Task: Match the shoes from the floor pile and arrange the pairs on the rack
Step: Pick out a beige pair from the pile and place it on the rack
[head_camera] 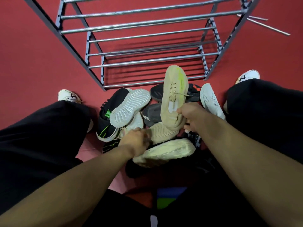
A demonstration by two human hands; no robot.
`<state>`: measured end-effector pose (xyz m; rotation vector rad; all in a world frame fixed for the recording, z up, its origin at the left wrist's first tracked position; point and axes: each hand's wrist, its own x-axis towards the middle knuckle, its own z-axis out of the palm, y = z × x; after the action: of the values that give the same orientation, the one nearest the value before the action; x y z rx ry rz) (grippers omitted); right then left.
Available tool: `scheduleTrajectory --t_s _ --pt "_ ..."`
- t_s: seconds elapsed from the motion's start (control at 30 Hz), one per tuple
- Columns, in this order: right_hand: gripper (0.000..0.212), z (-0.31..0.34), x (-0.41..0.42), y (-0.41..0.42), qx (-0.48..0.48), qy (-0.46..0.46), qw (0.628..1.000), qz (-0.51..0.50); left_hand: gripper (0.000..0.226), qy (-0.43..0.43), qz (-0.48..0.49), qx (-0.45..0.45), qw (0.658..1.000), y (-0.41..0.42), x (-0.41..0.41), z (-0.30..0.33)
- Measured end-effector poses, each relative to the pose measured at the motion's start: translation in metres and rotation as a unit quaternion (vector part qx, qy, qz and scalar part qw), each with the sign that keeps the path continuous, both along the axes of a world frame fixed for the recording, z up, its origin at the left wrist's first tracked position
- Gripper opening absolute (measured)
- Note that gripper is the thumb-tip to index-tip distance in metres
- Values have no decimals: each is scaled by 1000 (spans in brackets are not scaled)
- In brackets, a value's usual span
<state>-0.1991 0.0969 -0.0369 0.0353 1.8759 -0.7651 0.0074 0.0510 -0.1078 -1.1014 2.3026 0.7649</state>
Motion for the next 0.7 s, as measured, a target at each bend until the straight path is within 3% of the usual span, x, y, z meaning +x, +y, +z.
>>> scheduleTrajectory --t_s 0.1,0.2,0.27,0.37,0.47,0.57,0.63,0.7 --pt "23 2 -1 1 -17 -13 1000 -13 76 49 -86 93 991 30 -12 -1" --pt "19 6 0 2 -39 -32 998 -26 89 -7 -130 70 989 45 -23 -9" --pt "19 8 -2 2 -36 -22 999 -27 84 -33 -136 37 989 48 -27 -11" --pt "25 9 -9 5 -35 -5 998 -42 64 -2 -112 21 993 43 -31 -3" --pt "18 15 -17 6 -56 7 997 -50 67 1 -144 24 989 39 -36 31" --pt "14 24 -25 1 -69 -9 993 -100 59 32 -223 -85 971 33 -40 80" --pt "15 25 -30 -1 -69 -8 990 -124 44 118 -272 -220 929 23 -33 100" --pt "16 24 -32 -2 -67 -6 988 -140 31 168 -251 -326 896 5 -22 90"
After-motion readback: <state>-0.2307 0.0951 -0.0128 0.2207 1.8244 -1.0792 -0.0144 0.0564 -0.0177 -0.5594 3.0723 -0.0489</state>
